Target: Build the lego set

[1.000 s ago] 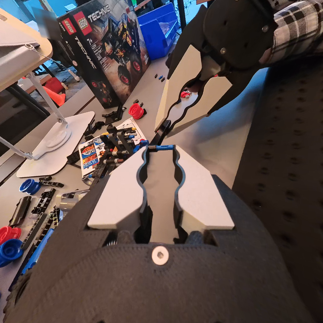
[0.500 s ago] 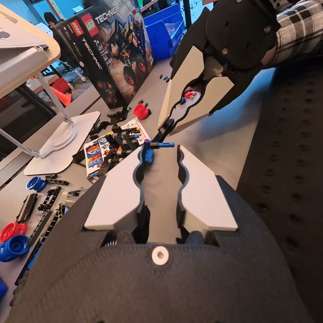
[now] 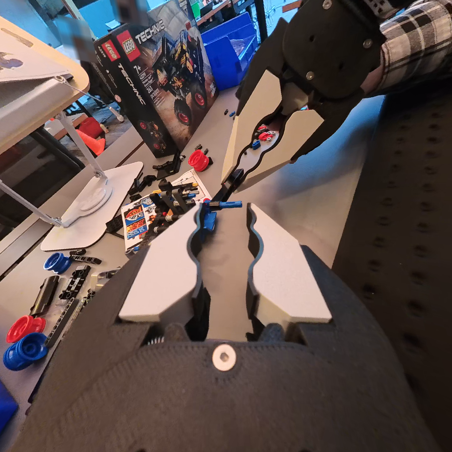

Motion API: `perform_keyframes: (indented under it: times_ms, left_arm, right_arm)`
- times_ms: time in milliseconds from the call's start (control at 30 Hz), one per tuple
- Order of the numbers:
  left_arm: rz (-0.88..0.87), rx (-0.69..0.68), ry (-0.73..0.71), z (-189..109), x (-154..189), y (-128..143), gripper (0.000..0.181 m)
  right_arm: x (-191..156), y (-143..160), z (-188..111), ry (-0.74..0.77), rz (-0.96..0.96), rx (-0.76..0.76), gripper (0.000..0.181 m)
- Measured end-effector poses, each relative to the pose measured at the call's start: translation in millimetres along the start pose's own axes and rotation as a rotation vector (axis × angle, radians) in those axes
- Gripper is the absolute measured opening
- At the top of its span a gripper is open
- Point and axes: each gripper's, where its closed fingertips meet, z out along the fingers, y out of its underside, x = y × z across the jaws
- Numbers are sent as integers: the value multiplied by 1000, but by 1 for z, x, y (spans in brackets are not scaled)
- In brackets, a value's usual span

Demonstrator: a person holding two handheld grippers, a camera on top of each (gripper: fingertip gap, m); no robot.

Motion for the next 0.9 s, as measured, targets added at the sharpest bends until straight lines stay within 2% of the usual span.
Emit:
perform_keyframes:
  times_ms: [67, 433, 667, 900]
  left_arm:
    - [17, -1, 2, 0, 2, 0, 24]
    - [3, -11, -36, 0, -7, 0, 23]
    - [-77, 38, -139, -10, -33, -5, 23]
    - [-129, 66, -186, -18, -46, -7, 22]
  right_arm:
    - [0, 0, 0, 0, 0, 1, 8]
    - [5, -2, -1, -59, -27, -43, 8]
    - [35, -21, 2, -109, -110, -118, 8]
    - [43, -30, 6, -82, -36, -34, 8]
